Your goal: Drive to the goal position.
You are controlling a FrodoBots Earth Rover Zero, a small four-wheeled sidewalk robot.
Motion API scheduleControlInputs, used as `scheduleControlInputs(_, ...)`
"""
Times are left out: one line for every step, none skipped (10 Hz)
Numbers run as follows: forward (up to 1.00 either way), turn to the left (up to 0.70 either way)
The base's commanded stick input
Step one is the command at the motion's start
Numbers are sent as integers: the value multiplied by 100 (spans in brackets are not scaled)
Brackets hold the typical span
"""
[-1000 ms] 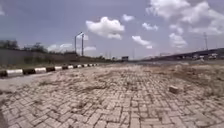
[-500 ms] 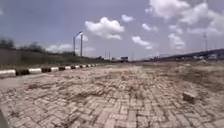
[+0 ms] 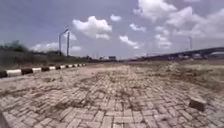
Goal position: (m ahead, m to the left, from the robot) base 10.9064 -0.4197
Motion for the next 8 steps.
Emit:
scheduleControlInputs(100, 0)
scheduleControlInputs(100, 0)
scheduleControlInputs(100, 0)
scheduleControlInputs(100, 0)
scheduleControlInputs(100, 0)
scheduleControlInputs(100, 0)
scheduleControlInputs(100, 0)
scheduleControlInputs(100, 0)
